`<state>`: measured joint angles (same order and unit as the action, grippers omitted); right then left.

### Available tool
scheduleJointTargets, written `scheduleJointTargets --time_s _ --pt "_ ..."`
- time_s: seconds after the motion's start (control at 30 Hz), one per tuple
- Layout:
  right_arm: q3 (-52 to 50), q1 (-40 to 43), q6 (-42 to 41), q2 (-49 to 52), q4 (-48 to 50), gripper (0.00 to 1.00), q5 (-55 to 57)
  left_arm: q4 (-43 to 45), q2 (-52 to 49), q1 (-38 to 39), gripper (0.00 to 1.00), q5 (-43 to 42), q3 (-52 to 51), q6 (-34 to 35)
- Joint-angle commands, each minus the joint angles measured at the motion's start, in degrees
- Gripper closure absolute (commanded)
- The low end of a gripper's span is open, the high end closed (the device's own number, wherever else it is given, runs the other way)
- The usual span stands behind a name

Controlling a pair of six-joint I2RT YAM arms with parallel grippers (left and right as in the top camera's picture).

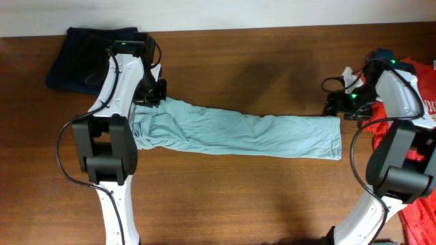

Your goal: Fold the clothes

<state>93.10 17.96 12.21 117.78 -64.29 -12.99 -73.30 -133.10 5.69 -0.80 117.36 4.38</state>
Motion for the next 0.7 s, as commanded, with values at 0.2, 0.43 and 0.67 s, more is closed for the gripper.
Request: scheduleJointTargets --time_s 0.2,0.43,0.67 --pt "-6.1 1.4 2.5 -0.7 1.6 0.27 2.4 3.6 -0.5 0.0 0.78 0.1 -0.2 0.6" --pt "-10.9 1.5 2.5 -0.4 7.4 0.27 4.2 3.6 -0.5 0.0 0.78 0.2 -0.2 0.5" --pt "-19.6 1.4 2.3 -0.2 18.0 0.28 4.0 3.7 -0.5 -0.3 0.78 0.2 -0.2 0.5"
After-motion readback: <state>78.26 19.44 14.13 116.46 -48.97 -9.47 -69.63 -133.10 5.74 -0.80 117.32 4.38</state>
